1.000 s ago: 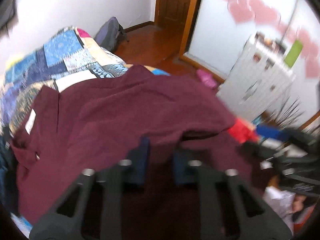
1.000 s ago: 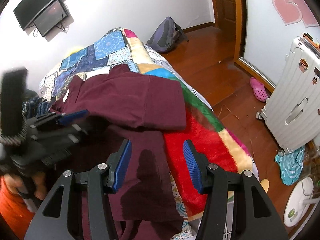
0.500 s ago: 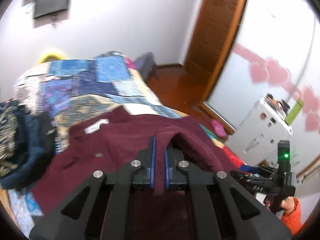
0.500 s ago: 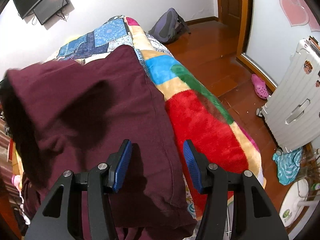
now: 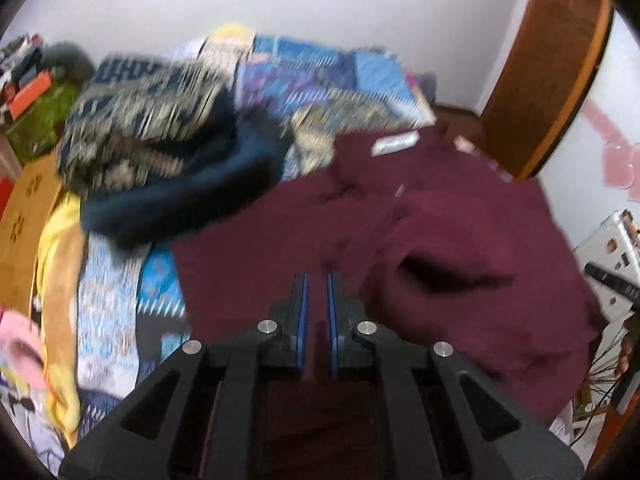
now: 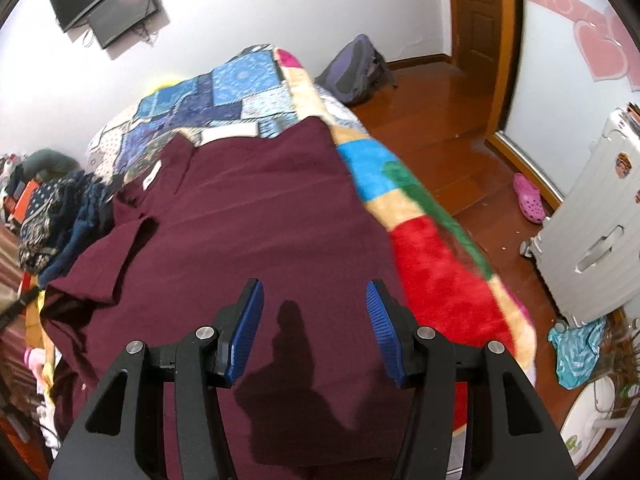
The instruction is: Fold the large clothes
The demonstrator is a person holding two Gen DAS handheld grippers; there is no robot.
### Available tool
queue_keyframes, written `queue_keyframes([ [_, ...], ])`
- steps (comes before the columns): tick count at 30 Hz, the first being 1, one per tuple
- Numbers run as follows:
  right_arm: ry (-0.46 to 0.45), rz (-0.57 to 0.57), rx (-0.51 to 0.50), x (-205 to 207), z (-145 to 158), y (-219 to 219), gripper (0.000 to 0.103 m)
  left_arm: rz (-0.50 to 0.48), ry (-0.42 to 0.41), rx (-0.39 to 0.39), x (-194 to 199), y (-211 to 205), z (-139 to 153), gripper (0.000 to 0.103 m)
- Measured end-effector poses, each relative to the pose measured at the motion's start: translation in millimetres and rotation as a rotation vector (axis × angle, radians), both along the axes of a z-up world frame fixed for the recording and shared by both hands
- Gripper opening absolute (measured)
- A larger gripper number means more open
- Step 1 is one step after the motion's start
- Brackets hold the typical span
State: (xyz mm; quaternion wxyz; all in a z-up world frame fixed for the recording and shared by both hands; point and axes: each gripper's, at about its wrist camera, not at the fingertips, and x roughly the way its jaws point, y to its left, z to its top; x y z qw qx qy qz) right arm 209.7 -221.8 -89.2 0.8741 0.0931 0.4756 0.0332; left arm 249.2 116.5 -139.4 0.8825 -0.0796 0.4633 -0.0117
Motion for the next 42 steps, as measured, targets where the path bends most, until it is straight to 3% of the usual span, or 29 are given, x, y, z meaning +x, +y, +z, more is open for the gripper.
queue_keyframes([
  [5, 0.024, 0.055, -0.034, -2.0, -2.1, 22.8, 0.05, -0.001, 0.038, -0.015, -9.1, 14.2, -11.9, 0.01],
  [7, 0.023, 0.07, -0.05, -3.6, 0.0, 27.1, 0.05, -0.012, 0.009, 0.004, -11.3, 11.7, -3.8, 0.021],
  [9, 0.017, 0.082, -0.066, -4.8, 2.8, 31.1, 0.05, -0.025, -0.043, 0.011, -13.5, 8.1, 8.3, 0.041],
  [13, 0.009, 0.092, -0.088, -4.9, 6.3, 34.4, 0.05, -0.086, -0.143, 0.046, -8.4, -13.6, 35.1, 0.05],
  [16, 0.01, 0.099, -0.093, -3.6, 5.4, 36.7, 0.05, -0.143, -0.167, 0.085, 0.7, -33.4, 44.5, 0.067],
  [18, 0.013, 0.101, -0.092, -2.8, 4.1, 36.7, 0.05, -0.171, -0.148, 0.124, 8.4, -47.3, 41.2, 0.09],
  [19, 0.015, 0.101, -0.09, -2.8, 3.4, 36.8, 0.05, -0.181, -0.14, 0.137, 11.9, -50.9, 38.4, 0.092],
  [24, 0.033, 0.09, -0.08, -0.1, -2.2, 33.1, 0.05, -0.235, -0.037, 0.217, 32.3, -64.7, 5.3, 0.093],
  [32, 0.061, 0.064, -0.033, 7.9, -13.0, 25.7, 0.052, -0.293, 0.079, 0.246, 65.2, -75.5, -30.5, 0.093],
  [34, 0.065, 0.068, -0.025, 9.0, -17.6, 26.4, 0.061, -0.301, 0.084, 0.236, 73.4, -78.7, -33.7, 0.093],
  [40, 0.047, 0.073, -0.044, 7.8, -21.1, 29.4, 0.065, -0.257, 0.044, 0.212, 89.5, -81.8, -28.8, 0.089],
  [42, 0.046, 0.076, -0.031, 9.9, -22.7, 28.1, 0.069, -0.25, 0.012, 0.201, 89.5, -83.2, -21.5, 0.075],
])
